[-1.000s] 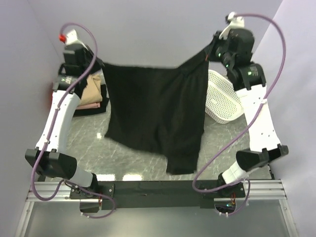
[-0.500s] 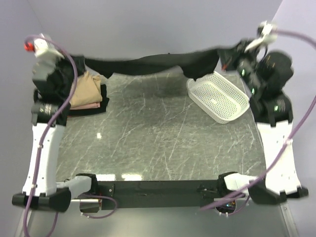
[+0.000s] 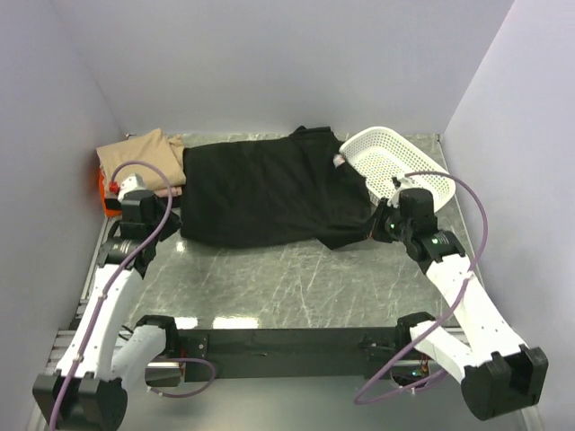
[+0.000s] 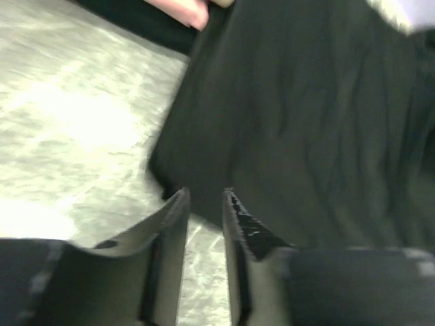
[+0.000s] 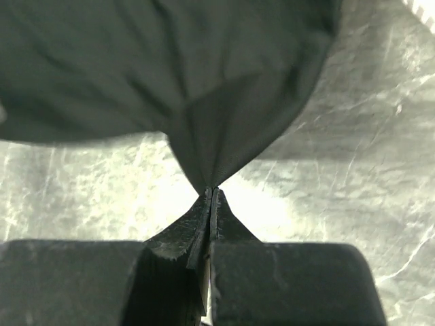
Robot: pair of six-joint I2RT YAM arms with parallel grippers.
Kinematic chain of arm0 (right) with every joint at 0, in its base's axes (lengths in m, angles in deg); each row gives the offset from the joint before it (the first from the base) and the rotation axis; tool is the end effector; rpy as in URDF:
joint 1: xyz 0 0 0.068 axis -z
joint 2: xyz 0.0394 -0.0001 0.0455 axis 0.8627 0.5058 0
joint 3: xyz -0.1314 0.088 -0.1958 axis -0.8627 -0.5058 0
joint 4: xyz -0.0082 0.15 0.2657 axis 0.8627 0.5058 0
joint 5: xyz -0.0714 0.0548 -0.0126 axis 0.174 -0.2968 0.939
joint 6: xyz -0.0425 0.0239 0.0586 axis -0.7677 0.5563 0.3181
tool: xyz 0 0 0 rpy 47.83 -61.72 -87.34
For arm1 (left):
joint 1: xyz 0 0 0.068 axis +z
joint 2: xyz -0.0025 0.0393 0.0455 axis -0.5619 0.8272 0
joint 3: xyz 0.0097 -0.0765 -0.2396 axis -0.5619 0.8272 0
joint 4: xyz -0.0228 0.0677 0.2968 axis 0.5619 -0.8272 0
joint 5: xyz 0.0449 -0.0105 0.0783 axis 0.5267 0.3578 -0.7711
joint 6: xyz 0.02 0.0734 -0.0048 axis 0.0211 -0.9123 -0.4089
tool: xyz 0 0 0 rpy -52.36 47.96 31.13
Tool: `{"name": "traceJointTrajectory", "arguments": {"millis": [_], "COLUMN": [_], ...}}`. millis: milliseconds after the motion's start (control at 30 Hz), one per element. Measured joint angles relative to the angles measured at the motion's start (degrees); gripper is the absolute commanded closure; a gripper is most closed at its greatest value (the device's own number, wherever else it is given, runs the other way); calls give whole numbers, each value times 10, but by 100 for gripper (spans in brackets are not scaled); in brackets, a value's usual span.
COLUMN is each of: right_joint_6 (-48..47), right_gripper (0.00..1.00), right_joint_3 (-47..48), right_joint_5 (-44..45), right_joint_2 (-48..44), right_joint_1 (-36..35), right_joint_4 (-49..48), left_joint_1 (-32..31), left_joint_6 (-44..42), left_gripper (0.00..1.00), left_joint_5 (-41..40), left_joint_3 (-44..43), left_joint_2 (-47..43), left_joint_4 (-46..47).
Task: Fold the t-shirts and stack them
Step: Flatten the tshirt out
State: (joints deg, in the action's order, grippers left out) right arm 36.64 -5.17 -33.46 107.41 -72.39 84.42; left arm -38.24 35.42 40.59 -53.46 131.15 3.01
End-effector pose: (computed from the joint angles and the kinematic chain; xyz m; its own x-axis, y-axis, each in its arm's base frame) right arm 0.2722 0.0744 0.2463 -0.6847 0.2355 -0.6898 -0.1089 0.9027 0.4163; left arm 0.2693 -0.0084 0.2628 -0.4084 -0.5882 -0.6981 -0.4085 0.8016 -0.4365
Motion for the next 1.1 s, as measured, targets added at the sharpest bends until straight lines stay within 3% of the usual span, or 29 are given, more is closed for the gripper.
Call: {"name": "traceJointTrajectory", "arguments": {"millis": [200, 433, 533, 633, 667, 733, 800, 867, 1000, 1100], "right_joint_6": [21, 33, 36, 49, 54, 65, 76, 82, 87, 88], "right_gripper": [100, 100, 100, 100, 85, 66, 38, 24, 23, 30], "right_joint_3": [-21, -34, -40, -42, -42, -41, -39, -37, -38, -39], "right_joint_5": [-13, -10, 16, 70, 93, 134, 165, 185, 199, 190], "right_joint_2": [-69, -86, -86, -86, -86, -82, -63, -41, -22, -26], "right_joint_1": [-7, -10, -10, -11, -12, -12, -12, -12, -13, -15], "right_joint_4": [14, 60, 85, 105, 108, 111, 118, 122, 123, 103], "left_joint_1": [0, -2, -27, -91, -119, -166, -204, -226, -240, -250], "left_joint_6": [-2, 0, 7, 21, 26, 31, 34, 37, 41, 44], "left_gripper": [58, 59, 59, 59, 59, 59, 58, 58, 58, 58], "left_joint_5": [-54, -18, -12, -36, -41, -52, -66, -76, -85, -86], "left_joint_3": [-25, -43, -33, -21, -21, -21, -21, -23, -23, -20], "left_joint_2": [-64, -74, -53, -16, 2, 40, 86, 127, 188, 201], "left_joint_4": [-56, -54, -24, 0, 9, 29, 50, 63, 88, 118]}}
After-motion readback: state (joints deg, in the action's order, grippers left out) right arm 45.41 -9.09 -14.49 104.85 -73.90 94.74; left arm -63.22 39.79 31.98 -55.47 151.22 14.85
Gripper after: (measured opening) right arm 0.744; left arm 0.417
